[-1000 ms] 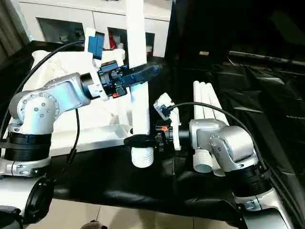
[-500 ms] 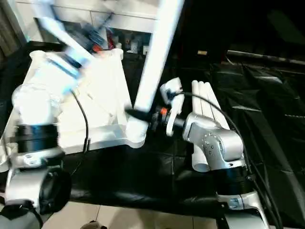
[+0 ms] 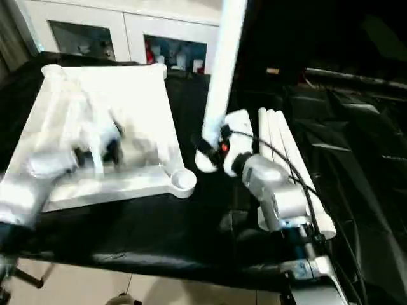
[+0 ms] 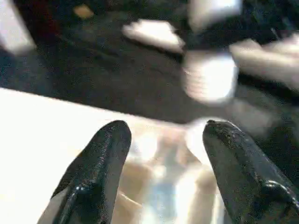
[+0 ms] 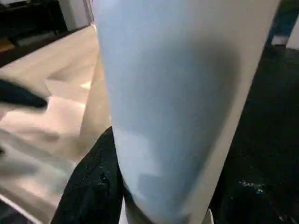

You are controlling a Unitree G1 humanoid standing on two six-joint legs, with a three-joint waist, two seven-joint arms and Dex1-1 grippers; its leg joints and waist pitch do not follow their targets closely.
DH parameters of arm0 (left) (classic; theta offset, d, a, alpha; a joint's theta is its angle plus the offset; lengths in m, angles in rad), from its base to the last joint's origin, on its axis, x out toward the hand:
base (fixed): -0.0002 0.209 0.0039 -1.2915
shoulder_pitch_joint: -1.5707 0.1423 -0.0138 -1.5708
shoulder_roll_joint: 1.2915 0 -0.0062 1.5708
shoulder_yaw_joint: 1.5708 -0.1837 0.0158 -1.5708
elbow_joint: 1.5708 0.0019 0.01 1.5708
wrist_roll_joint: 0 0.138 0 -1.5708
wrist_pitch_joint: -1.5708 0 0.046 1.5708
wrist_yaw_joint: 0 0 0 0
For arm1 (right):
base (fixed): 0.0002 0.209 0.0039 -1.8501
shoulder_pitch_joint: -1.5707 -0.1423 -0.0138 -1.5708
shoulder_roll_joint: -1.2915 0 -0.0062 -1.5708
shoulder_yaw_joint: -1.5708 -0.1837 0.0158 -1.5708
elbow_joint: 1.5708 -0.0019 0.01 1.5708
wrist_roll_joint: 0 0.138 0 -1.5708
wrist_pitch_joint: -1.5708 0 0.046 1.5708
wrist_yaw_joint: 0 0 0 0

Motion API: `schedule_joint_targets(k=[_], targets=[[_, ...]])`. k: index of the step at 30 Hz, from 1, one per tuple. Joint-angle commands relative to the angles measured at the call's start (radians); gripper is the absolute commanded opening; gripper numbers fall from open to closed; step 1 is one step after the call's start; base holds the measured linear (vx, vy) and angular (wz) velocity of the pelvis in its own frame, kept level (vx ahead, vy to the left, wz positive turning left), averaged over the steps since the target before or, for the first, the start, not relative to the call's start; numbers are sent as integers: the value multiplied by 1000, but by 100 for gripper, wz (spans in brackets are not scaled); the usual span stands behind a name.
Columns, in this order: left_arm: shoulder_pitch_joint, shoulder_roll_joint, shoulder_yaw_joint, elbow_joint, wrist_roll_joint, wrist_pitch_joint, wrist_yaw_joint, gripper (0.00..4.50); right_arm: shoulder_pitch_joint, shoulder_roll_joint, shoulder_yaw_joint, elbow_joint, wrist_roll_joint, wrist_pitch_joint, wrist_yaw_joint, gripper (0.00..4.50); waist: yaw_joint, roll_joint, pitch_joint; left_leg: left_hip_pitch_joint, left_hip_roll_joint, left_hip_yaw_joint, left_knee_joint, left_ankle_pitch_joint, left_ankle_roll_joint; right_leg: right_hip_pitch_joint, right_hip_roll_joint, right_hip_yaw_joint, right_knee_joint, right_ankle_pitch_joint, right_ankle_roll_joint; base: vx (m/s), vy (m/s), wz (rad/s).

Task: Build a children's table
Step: Pick table leg, then insert table leg to table base

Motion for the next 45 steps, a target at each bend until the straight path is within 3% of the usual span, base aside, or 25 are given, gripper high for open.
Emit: schedule_joint_targets(k=[1,2,5,8,9,15,17,20,25,35,43,45], targets=[[8,38,-77,1,60,-51,-87,300,7,-5,-17,-1,-7,-24,11,191,-6,24,-74,20,9,3,-73,-171,-71,47,-54,29,-69,-55,-167,0,0,0],[9,39,-80,3,64,-53,-90,300,7,-5,-18,-1,-6,-24,11,191,-9,21,-73,19,9,3,-75,-183,-70,48,-54,30,-72,-74,-164,0,0,0],[2,44,-101,43,98,-83,-115,300,10,-5,-22,-7,-1,-19,12,191,-13,23,-73,21,9,2,-75,-201,-77,47,-55,31,-75,-114,-160,0,0,0],[-28,41,-107,101,116,-105,-133,272,14,-12,-20,-18,3,-7,21,191,-18,25,-77,21,8,2,-74,-186,-76,48,-53,30,-70,-68,-172,0,0,0],[-51,39,-112,142,129,-120,-145,265,18,-17,-14,-23,4,-2,31,191,-17,34,-77,21,6,1,-72,-177,-75,48,-52,30,-68,-46,-179,0,0,0],[-91,61,-145,229,191,-109,-154,225,30,-24,1,-42,-3,13,56,191,-23,29,-80,19,6,2,-69,-152,-58,54,-51,28,-63,29,-205,0,0,0],[-91,63,-145,232,196,-104,-157,195,31,-23,2,-43,-3,14,58,191,-24,33,-79,20,7,1,-70,-165,-62,54,-53,29,-65,12,-209,0,0,0],[-69,77,-139,191,174,-63,-206,183,33,-23,6,-40,-5,16,63,191,-23,35,-77,22,10,1,-72,-185,-64,51,-55,29,-66,-21,-220,0,0,0],[-65,84,-127,185,177,-52,-208,139,22,-21,6,-23,-12,13,72,191,-21,32,-75,22,10,2,-72,-195,-60,49,-55,29,-68,-39,-222,0,0,0],[-61,79,-119,196,194,-54,-210,61,15,-17,7,-27,-10,19,81,191,-21,36,-77,21,9,1,-72,-186,-61,50,-55,29,-66,-22,-221,0,0,0],[-44,50,-135,152,199,-31,-198,2,-8,-1,-37,-73,60,75,107,191,-21,36,-76,22,11,0,-74,-195,-61,50,-55,30,-67,-37,-220,0,0,0],[-33,34,-133,95,176,19,-192,0,-9,-8,-28,-96,80,109,135,191,-21,26,-78,21,13,1,-73,-171,-50,54,-56,30,-63,-9,-224,0,0,0]])
